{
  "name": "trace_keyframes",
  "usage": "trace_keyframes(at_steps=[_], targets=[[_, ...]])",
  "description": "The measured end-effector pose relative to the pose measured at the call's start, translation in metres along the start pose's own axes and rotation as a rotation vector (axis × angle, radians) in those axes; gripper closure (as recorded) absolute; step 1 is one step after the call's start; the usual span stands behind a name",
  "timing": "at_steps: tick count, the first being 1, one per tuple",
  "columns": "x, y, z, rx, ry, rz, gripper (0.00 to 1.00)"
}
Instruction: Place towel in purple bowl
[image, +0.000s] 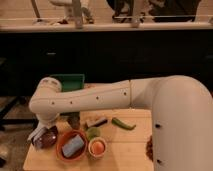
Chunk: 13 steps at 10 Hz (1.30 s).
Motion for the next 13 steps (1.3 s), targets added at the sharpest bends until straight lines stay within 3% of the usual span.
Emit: trace_keyframes(at_steps=[2,3,4,6,9,13], targets=[[0.007,0.001,0.007,0.024,-0.079,0.038,1.00],[0.014,0.005,0.016,0.041,-0.145,0.069,1.00],[0.020,0.009,0.022,0.051,-0.186,0.092,1.00],[0.023,0.013,0.036,0.049,-0.225,0.114,1.00],[0.027,0.016,0.050,0.033,-0.244,0.129,1.00],[0.027,0.015,0.057,0.012,-0.237,0.133,0.99]])
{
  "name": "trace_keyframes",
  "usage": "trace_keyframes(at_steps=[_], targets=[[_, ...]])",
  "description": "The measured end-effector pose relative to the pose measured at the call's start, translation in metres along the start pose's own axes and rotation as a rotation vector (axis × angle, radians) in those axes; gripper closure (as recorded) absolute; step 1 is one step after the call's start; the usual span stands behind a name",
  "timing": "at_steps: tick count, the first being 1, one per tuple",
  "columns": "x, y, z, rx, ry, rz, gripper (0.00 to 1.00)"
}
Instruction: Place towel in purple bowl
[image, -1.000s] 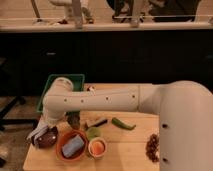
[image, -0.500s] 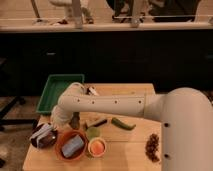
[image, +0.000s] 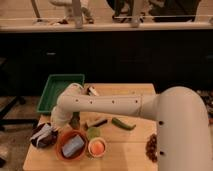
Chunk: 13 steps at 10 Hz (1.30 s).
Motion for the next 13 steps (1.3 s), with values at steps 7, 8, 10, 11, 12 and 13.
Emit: trace_keyframes(at_steps=[7,8,10,11,12,13], targets=[[0.0005,0.0001,-0.0003,0.000,0.000,0.001,0.34],[0.0005,0.0001,-0.0003,0.000,0.000,0.001,0.27],[0.0002,0.0000,-0.0002,0.000,0.000,0.001,0.20],[0.0002,0.0000,-0.0002,0.000,0.000,0.001,0.20],[0.0001,0.0000,-0.0001,0.000,0.000,0.001,0.20],[0.0000,0.0000,0.0000,0.000,0.000,0.000,0.20]])
